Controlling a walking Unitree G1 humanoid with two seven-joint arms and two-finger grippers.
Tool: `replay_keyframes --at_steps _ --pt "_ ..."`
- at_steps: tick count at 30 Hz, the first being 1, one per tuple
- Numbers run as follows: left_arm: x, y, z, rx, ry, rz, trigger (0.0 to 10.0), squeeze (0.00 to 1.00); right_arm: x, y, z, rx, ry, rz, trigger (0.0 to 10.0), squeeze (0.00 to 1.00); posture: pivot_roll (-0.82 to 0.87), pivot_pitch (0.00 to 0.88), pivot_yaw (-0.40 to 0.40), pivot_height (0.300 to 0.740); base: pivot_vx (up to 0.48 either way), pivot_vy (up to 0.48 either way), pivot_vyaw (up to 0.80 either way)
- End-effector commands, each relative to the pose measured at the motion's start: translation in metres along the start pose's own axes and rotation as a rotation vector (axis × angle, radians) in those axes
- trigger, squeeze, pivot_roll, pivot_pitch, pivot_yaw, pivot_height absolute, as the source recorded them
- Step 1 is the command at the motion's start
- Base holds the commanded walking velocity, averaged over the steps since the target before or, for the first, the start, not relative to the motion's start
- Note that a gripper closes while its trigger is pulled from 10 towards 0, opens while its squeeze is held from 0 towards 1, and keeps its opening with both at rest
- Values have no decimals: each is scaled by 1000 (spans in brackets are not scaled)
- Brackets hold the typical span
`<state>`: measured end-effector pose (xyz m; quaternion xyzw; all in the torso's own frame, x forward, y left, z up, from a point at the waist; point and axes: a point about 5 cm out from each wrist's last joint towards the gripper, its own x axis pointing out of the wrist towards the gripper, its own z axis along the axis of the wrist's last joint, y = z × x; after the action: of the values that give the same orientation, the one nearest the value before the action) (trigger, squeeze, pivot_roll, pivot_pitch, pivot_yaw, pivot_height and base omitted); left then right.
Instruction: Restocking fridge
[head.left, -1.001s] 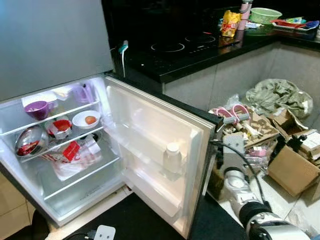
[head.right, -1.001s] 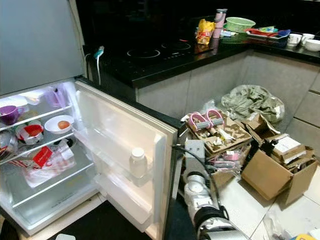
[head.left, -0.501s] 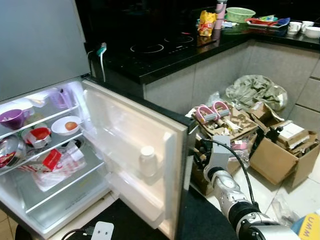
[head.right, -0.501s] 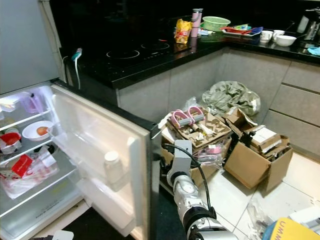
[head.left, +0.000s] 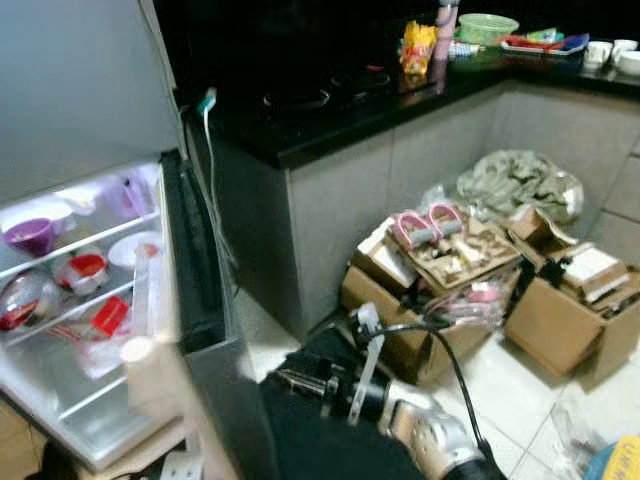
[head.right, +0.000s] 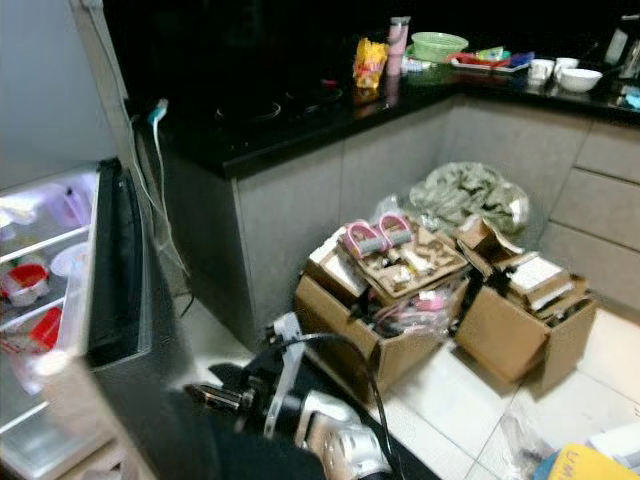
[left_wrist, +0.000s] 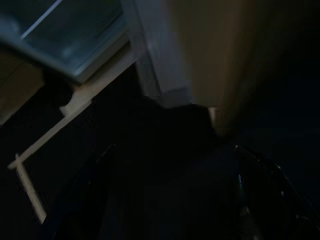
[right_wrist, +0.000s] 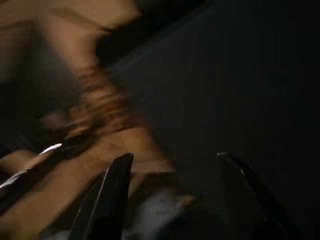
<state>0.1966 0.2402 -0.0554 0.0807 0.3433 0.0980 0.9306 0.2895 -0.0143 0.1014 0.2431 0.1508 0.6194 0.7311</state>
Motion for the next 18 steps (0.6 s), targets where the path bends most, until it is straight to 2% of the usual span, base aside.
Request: replay_keyframes --at_steps 1,2,3,4,5,6,8,9,11,13,14,15,16,17,18 --pt "-3 13 -9 -36 39 76 10000 0 -18 -26 -19 -36 54 -224 10000 0 -16 136 22 740 0 0 0" --pt "-3 18 -11 -60 46 116 10000 0 -35 -46 -35 -78 134 -442 10000 0 -18 133 23 740 0 0 0" --pt "-3 18 -11 -60 46 116 10000 0 -35 -46 -35 -78 134 -442 10000 0 -18 133 23 740 0 0 0" --pt "-4 22 -12 -86 52 149 10000 0 -50 -57 -46 -111 200 -603 10000 0 -19 131 23 740 0 0 0" --pt "-5 29 -15 -113 64 202 10000 0 -76 -66 -57 -101 238 -776 10000 0 -19 128 23 740 0 0 0" --pt "-5 29 -15 -113 64 202 10000 0 -76 -66 -57 -101 238 -776 10000 0 -19 128 23 740 0 0 0" --pt "-8 38 -20 -149 81 265 10000 0 -116 -73 -71 -61 273 -993 10000 0 -17 122 22 740 0 0 0" --pt "-8 38 -20 -149 81 265 10000 0 -116 -73 -71 -61 273 -993 10000 0 -17 122 22 740 0 0 0" --pt "-8 38 -20 -133 80 246 10000 0 -155 -72 -86 -59 327 -1168 10000 0 -16 118 22 740 0 0 0" --pt "-8 38 -20 -133 80 246 10000 0 -155 -72 -86 -59 327 -1168 10000 0 -16 118 22 740 0 0 0" --pt "-7 35 -18 -117 70 216 10000 0 -171 -69 -94 -71 374 -1224 10000 0 -16 118 22 740 0 0 0" --pt "-7 35 -18 -117 70 216 10000 0 -171 -69 -94 -71 374 -1224 10000 0 -16 118 22 740 0 0 0" --pt "-5 29 -15 -94 60 175 10000 0 -183 -65 -104 -63 411 -1267 10000 0 -16 114 24 740 0 0 0" --pt "-5 29 -15 -94 60 175 10000 0 -183 -65 -104 -63 411 -1267 10000 0 -16 114 24 740 0 0 0" --pt "-3 22 -11 -72 49 137 10000 0 -192 -61 -113 -50 441 -1295 10000 0 -18 111 27 740 0 0 0"
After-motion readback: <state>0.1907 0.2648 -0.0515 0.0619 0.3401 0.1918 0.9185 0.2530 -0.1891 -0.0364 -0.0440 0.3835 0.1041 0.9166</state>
